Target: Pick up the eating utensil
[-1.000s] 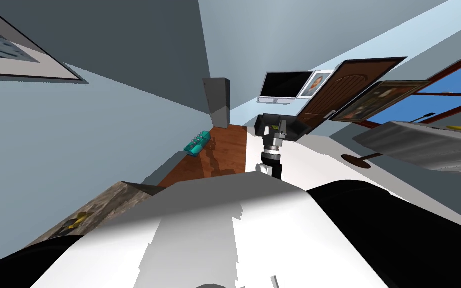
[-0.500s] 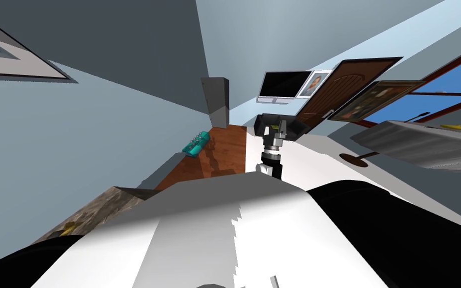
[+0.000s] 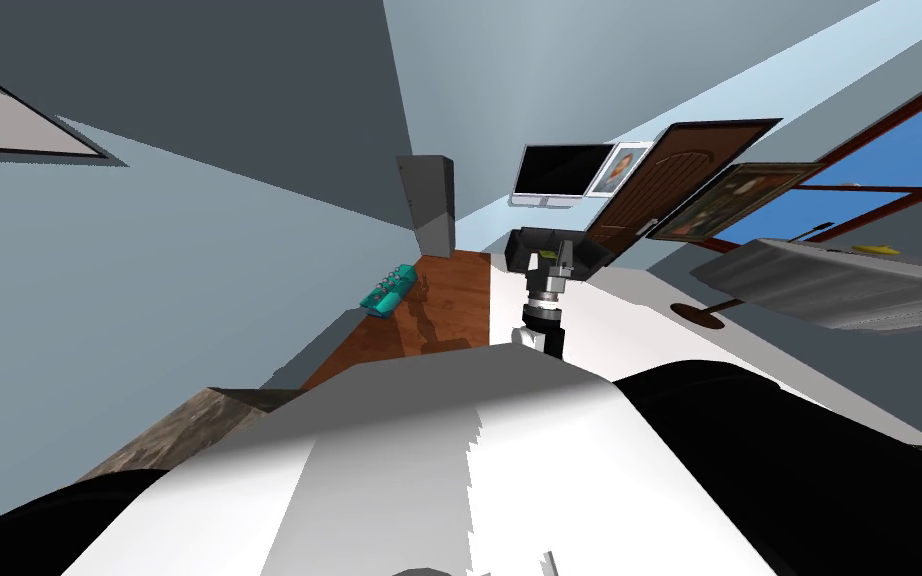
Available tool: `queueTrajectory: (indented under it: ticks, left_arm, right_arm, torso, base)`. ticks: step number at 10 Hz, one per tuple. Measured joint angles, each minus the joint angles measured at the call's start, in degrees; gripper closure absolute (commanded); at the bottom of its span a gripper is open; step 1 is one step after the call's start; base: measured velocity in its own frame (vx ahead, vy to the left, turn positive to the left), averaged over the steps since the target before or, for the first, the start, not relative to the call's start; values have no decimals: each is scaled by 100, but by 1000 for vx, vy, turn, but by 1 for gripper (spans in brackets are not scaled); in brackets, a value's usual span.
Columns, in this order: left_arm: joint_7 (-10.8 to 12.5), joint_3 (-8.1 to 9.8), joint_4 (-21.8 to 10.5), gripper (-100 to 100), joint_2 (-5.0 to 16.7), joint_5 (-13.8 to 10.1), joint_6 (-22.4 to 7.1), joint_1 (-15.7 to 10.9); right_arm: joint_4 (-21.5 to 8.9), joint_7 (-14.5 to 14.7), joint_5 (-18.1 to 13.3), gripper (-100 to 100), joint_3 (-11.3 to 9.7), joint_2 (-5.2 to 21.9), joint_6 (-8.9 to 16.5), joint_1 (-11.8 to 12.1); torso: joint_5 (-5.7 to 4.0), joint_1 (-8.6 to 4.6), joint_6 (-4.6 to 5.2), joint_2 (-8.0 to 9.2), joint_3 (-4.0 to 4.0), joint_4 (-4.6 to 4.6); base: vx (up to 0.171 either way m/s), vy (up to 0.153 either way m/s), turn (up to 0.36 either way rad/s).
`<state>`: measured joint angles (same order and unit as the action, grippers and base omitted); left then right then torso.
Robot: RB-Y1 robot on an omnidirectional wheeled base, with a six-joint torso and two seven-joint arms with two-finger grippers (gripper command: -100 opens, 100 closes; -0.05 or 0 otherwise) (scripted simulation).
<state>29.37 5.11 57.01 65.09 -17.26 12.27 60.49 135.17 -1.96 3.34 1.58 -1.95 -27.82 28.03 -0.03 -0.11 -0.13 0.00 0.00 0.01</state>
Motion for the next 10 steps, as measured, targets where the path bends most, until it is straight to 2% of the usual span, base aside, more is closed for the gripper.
queueTrajectory:
  ticks: [1,2,4,6,7,9,10]
  left_arm:
    - [30,-34,-153,-100,-27,64,77,-48]
    - [132,-54,-257,-100,-129,227,192,-69]
    - [310,-134,-567,-100,-158,408,447,-132]
    - [575,-259,-965,-100,-250,698,781,-233]
    - [629,-278,-1082,-100,-255,753,842,-259]
    - [843,-315,-1364,-100,-396,1034,1126,-273]
    - [909,-376,-1548,-100,-385,1098,1213,-350]
  right_arm:
    - [0,0,0,0,0,0,0,0]
    - [0,0,0,0,0,0,0,0]
    - [0,0,0,0,0,0,0,0]
    - [0,0,0,0,0,0,0,0]
    - [0,0,0,0,0,0,0,0]
    - [0,0,0,0,0,0,0,0]
    - [0,0,0,0,0,0,0,0]
  torso:
    - [1,2,0,6,4,1]
    - [1,-2,2,2,2,1]
    - [0,2,0,7,4,1]
    - [0,1,0,2,1,0]
    - [0,2,0,6,3,1]
    - [1,2,1,-2,-1,0]
    - [0,2,0,6,3,1]
  base:
    - [47,-17,-84]
    - [49,-12,-44]
    - [33,-6,-47]
    - [37,-4,-17]
    - [55,-1,-94]
    - [40,-4,-20]
    - [44,-6,-63]
